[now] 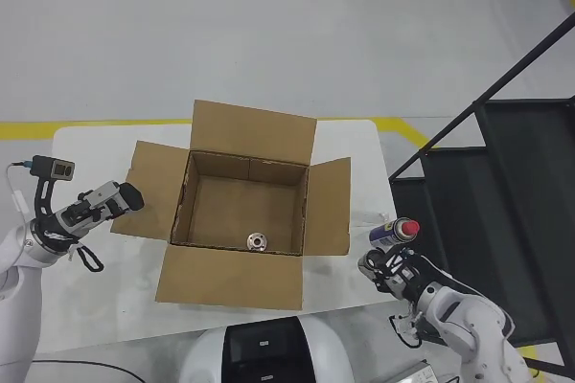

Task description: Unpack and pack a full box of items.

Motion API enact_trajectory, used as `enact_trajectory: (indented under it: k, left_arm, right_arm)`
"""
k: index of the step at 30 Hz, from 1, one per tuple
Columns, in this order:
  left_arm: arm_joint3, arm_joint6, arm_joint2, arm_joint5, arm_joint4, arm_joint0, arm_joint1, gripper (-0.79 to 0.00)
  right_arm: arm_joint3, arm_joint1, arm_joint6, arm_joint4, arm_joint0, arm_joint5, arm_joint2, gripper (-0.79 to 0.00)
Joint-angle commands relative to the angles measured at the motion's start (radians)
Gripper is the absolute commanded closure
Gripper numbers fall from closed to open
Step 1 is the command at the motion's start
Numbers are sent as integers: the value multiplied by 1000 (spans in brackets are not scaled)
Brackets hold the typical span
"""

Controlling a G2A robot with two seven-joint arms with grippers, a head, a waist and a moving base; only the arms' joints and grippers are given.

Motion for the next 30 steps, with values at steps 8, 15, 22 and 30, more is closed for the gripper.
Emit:
enact_trajectory:
  k: [8, 15, 22, 30]
  left_arm:
    - [0, 0, 0, 0, 0, 0, 0, -785]
    - [0, 0, 0, 0, 0, 0, 0, -785]
    - [0, 0, 0, 0, 0, 0, 0, -785]
    - [0, 0, 0, 0, 0, 0, 0, -785]
  right_arm:
    - [186, 4, -150, -94, 104, 33, -83, 0]
    - [298, 4, -192, -120, 175, 70, -145, 0]
    - [374, 4, -254, -140, 212, 127, -183, 0]
    - [443, 4, -260, -121, 248, 140, -221, -323]
